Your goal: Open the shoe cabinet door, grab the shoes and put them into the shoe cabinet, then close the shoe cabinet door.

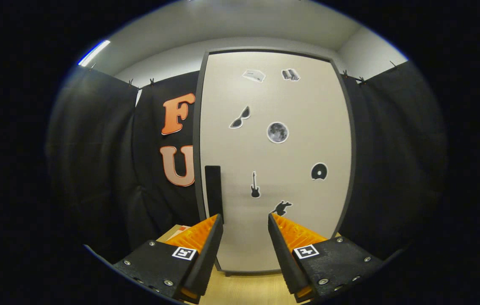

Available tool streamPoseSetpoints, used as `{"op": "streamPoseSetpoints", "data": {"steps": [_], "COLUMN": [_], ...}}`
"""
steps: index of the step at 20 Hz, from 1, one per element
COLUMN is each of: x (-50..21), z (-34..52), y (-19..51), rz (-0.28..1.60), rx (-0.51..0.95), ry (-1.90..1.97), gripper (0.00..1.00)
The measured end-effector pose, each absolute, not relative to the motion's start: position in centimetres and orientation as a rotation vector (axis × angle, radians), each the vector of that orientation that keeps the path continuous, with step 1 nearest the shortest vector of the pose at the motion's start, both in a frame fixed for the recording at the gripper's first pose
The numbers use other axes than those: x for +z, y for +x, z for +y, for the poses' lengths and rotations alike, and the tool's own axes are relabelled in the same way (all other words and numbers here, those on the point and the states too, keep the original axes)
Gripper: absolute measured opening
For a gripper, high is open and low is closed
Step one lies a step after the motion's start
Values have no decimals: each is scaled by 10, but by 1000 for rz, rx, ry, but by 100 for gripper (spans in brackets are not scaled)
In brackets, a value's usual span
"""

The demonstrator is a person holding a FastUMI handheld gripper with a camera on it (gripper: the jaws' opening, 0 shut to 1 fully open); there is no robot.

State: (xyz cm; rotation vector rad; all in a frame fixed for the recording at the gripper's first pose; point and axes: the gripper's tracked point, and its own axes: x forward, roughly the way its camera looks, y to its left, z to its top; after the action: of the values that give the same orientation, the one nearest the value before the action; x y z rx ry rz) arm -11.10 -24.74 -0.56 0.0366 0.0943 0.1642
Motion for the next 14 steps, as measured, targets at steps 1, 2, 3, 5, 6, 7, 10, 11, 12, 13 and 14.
{"op": "streamPoseSetpoints", "data": {"steps": [1,2,3,5,6,7,10,11,12,13,14], "x": [-2,2,4,6,7,7,0,0,1,-2,-6], "z": [-256,-262,-267,-281,-287,-291,-294,-295,-296,-296,-295], "y": [-123,-134,-144,-164,-173,-180,-198,-201,-202,-203,-204], "rz": [88,84,82,77,75,77,86,77,65,64,68], "rx": [144,129,113,75,52,36,15,9,2,3,6], "ry": [37,41,41,31,21,13,11,14,14,11,10], "gripper": [69,69,69,69,69,70,72,73,75,75,76]}}
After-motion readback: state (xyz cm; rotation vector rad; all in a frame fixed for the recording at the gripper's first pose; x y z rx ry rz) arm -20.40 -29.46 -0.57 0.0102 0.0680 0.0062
